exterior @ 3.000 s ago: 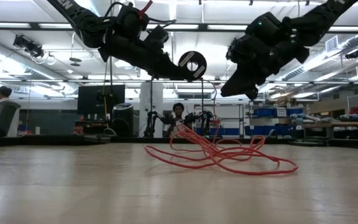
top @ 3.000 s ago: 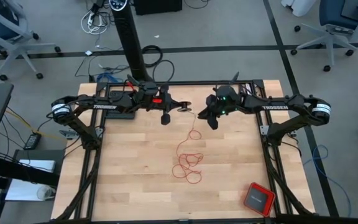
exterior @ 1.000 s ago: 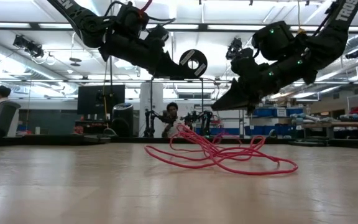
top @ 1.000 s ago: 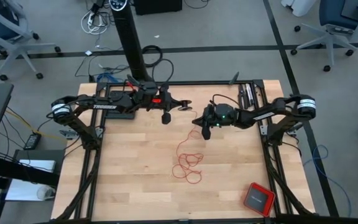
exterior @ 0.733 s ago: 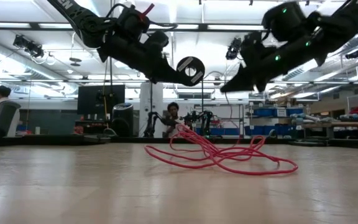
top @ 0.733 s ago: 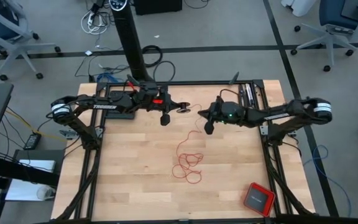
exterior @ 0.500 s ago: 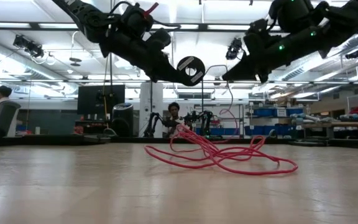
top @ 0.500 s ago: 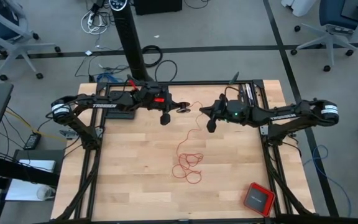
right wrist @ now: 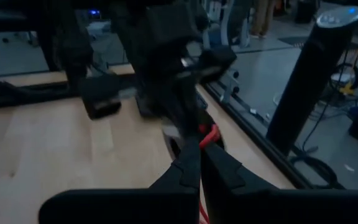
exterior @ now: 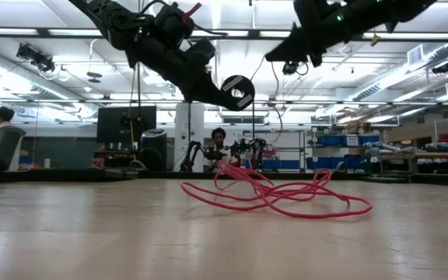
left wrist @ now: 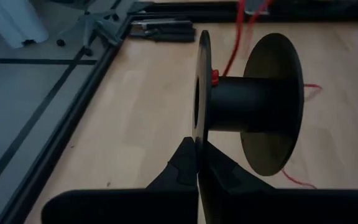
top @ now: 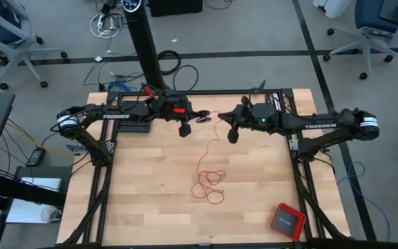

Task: Coil cords
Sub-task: Coil the red wire onto the spool

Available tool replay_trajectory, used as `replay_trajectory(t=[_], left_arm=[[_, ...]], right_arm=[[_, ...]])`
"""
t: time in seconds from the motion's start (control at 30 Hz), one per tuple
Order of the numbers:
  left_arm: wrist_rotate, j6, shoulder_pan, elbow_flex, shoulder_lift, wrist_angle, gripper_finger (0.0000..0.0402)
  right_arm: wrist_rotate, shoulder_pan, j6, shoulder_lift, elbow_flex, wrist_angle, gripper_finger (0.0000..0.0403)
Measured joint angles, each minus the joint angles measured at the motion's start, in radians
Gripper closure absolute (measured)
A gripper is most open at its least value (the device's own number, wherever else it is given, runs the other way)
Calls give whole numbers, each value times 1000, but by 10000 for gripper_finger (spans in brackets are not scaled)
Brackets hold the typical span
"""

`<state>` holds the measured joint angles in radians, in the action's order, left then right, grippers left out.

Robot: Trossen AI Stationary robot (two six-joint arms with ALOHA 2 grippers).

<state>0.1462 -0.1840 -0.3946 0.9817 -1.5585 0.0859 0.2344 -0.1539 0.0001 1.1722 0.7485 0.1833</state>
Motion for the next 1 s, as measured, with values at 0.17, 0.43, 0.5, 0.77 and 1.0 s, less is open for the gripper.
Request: replay_trajectory(t=[0.17, 0.43, 0.5, 0.77, 1.0], left_arm=[[-68, 102, 2, 0, -2, 72, 400], [-119, 352, 3, 0, -3, 184, 400], [-118, 385, 3, 0, -3, 178, 400], [-37, 349, 3, -4, -3, 168, 400], [7, 301, 3, -4, -4, 183, 400]], right_arm=[[-33, 8, -48, 51, 77, 5, 403], [-9, 21, -137, 222, 230, 14, 403], [25, 34, -161, 251, 251, 20, 403], [113, 61, -221, 314, 267, 11, 403], [114, 59, -205, 330, 266, 3, 403]])
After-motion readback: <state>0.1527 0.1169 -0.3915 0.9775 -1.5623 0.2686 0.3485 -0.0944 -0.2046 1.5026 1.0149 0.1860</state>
